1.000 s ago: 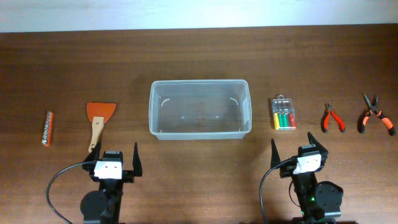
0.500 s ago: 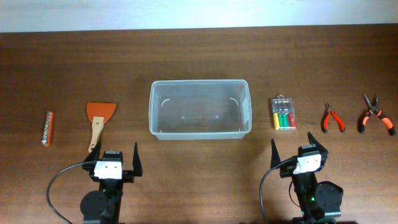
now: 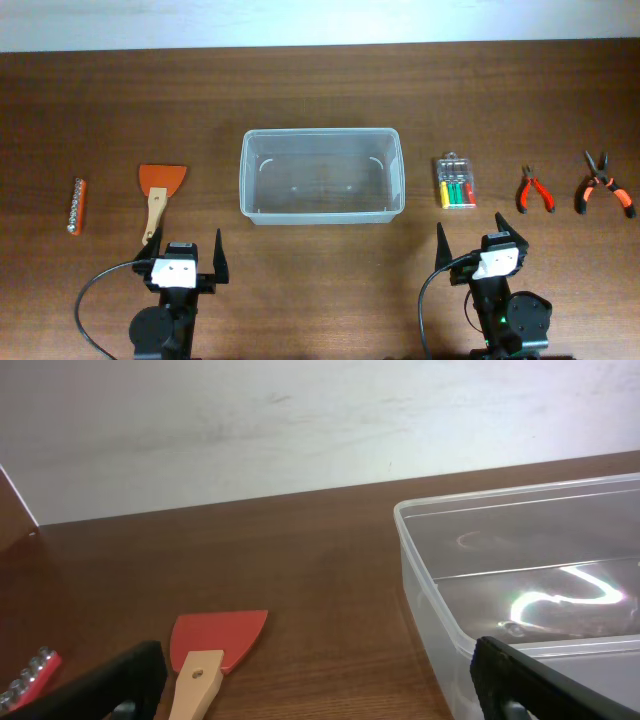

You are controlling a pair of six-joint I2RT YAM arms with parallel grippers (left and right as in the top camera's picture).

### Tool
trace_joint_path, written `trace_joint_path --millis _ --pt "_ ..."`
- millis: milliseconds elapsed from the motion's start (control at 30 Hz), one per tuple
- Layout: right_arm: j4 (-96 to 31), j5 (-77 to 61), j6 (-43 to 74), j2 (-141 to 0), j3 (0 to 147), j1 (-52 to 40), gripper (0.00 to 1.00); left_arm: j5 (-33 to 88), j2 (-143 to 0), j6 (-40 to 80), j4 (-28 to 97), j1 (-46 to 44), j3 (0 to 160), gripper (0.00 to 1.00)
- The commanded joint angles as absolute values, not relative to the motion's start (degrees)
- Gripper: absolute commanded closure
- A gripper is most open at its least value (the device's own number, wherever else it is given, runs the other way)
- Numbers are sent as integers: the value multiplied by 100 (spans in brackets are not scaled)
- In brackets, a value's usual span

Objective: Pack container

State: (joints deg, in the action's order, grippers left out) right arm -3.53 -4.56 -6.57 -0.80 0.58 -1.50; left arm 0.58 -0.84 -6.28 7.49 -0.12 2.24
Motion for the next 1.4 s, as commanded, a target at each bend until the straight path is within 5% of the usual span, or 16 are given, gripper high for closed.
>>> trace_joint_path --millis 0,400,767,1167,1367 --pt "-338 -373 -132 -36 34 -180 1 19 -30 -698 744 16 185 1" --pt "-1894 344 -141 -666 1850 545 1 19 -30 -698 744 16 185 1" --pt "-3636 -2128 -1070 -4510 5096 2029 1 19 -30 -698 744 16 185 1" --pt "-5988 -1302 -1041 -7371 8519 2952 1 19 -30 -698 744 16 185 1" --pt "-7312 -2034 -1044 -8486 9723 4093 1 19 -30 -698 744 16 185 1"
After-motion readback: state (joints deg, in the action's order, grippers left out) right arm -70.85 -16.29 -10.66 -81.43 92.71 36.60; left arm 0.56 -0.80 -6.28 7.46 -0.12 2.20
